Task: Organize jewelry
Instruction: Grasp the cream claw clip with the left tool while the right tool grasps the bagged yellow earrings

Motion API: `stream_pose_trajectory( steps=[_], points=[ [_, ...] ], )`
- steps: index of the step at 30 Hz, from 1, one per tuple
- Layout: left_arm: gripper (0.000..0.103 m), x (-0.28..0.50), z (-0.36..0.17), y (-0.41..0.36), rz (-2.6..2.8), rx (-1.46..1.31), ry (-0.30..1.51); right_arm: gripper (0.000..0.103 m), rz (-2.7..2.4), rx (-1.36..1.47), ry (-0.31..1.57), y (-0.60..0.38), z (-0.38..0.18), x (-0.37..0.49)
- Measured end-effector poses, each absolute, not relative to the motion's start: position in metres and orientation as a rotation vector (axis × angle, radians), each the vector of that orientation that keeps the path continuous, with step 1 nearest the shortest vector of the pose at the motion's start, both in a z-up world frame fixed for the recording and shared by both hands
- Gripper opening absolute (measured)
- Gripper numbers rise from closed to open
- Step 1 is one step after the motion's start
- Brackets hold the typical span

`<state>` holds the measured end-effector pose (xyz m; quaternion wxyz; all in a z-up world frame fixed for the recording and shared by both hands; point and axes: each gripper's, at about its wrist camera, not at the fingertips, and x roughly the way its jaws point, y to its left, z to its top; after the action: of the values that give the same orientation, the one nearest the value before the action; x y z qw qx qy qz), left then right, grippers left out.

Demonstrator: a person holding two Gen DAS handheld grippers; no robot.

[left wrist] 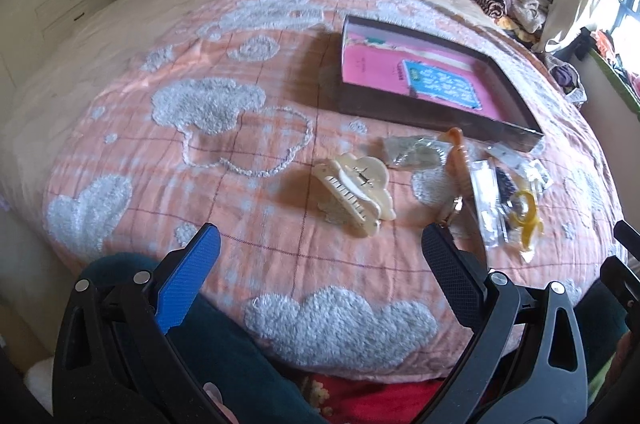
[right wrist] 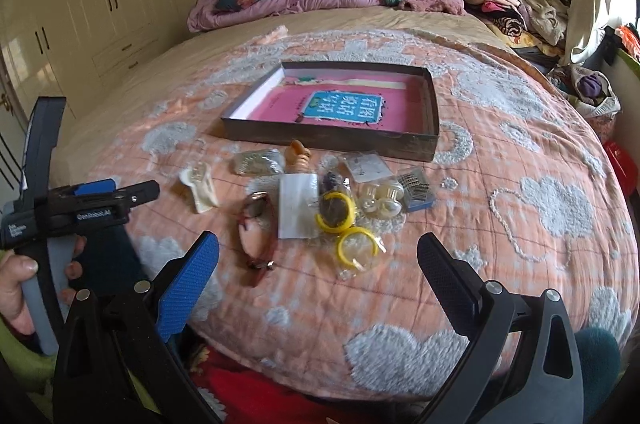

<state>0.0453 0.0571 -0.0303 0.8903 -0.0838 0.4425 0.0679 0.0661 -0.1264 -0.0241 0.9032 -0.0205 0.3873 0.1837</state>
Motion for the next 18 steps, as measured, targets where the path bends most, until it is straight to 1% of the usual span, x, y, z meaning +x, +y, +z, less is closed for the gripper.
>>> stream_pose_trajectory(
  steps=[9, 16, 17, 18],
  points=[
    [0.094, 0.079, -0.059, 0.053, 0.075, -0.226, 0.975, 0.098, 0.374, -0.088, 0.860, -0.130, -0.061, 0.100],
    [0.093, 0.104, -0.078, 0.047, 0.092, -0.191, 0.977, 0.097, 0.388, -0.159, 0.898, -0.126, -0.087, 0.119],
    [0.091, 0.107, -0.080, 0.046, 0.098, -0.182, 0.978, 0.096, 0.387, -0.187, 0.901, -0.122, -0.091, 0.121],
    [0.085, 0.110, -0.082, 0.046, 0.099, -0.177, 0.982, 0.090, 0.389, -0.207, 0.902, -0.120, -0.094, 0.122]
  ],
)
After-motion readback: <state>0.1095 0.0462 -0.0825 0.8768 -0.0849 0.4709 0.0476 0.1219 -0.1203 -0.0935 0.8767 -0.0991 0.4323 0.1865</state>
